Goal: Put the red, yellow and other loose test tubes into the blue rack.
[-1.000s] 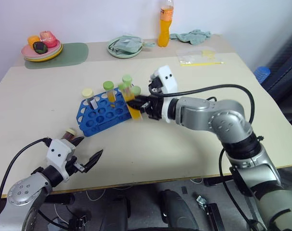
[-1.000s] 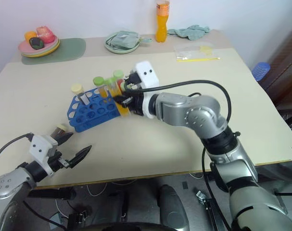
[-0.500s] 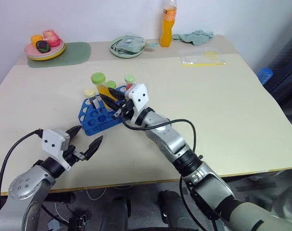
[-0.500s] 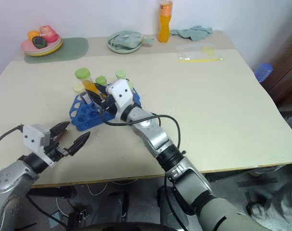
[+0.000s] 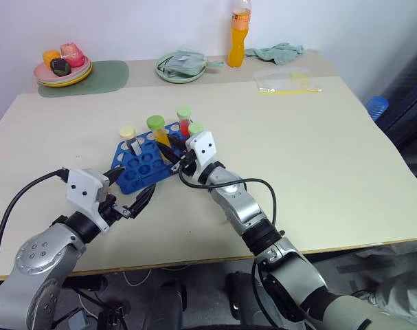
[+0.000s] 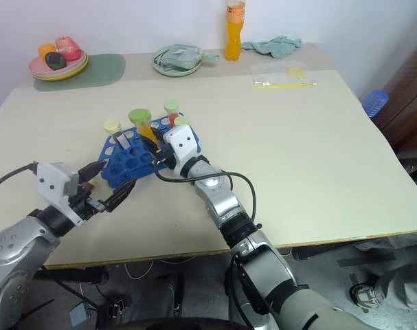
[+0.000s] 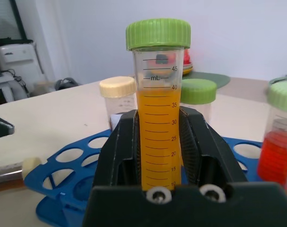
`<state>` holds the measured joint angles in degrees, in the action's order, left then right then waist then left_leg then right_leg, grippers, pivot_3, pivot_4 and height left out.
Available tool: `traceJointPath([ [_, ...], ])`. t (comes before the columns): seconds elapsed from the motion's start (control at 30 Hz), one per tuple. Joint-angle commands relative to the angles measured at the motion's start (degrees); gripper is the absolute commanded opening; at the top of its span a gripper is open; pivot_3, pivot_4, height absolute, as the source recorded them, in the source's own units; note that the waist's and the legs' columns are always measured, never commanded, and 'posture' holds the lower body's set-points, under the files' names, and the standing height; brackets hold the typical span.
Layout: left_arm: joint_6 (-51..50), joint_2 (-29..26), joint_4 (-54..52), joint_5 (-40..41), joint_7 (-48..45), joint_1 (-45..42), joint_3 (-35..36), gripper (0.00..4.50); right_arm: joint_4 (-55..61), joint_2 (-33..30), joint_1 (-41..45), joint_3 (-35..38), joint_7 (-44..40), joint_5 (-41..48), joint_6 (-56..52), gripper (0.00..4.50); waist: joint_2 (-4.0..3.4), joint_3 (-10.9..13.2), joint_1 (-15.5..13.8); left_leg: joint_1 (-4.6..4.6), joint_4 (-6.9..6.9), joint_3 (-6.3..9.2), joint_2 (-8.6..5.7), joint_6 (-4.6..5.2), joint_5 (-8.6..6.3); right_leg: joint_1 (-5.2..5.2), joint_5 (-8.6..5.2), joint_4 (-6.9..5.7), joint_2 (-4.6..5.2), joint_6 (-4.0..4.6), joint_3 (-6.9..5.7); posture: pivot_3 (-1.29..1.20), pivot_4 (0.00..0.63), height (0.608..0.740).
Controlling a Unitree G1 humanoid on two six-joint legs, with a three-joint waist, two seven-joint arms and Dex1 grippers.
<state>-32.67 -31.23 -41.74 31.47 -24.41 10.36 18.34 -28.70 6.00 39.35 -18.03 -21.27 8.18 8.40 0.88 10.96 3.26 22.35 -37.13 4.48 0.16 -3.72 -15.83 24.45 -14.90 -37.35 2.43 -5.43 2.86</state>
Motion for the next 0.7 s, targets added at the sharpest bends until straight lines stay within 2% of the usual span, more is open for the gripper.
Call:
traceJointPath([
  [0.03, 0.21, -0.46, -1.51, 0.37, -0.16, -0.37, -0.13, 4.5, -0.63, 1.28, 0.36, 1.47, -0.06, -1.29, 1.86, 0.85, 0.0, 0.0, 0.01, 0.0, 0.0, 0.0, 0.0, 0.0, 0.0, 0.0, 0.0, 0.0, 0.0, 0.0, 0.0, 0.0, 0.15, 0.74],
  [0.63, 8.83, 1.19, 3.8, -3.24, -5.01, 4.88, -0.78, 4.5, -4.14, 2.18, -0.11, 3.68, 0.34, -5.5, 5.58, 0.85, 0.0, 0.0, -0.23, -0.02, 0.0, -0.01, -0.02, -0.02, 0.01, -0.02, 0.0, -0.01, 0.02, 0.0, 0.0, 0.0, 0.15, 0.74],
  [0.7, 9.66, 1.41, 4.16, -3.5, -5.33, 5.44, -0.75, 4.5, -3.52, 2.33, -0.83, 3.85, -1.45, -4.33, 5.25, 1.71, 0.0, 0.0, -0.27, -0.01, 0.0, -0.01, -0.02, -0.02, 0.01, -0.02, 0.0, -0.01, 0.02, 0.0, 0.0, 0.0, 0.15, 0.74],
])
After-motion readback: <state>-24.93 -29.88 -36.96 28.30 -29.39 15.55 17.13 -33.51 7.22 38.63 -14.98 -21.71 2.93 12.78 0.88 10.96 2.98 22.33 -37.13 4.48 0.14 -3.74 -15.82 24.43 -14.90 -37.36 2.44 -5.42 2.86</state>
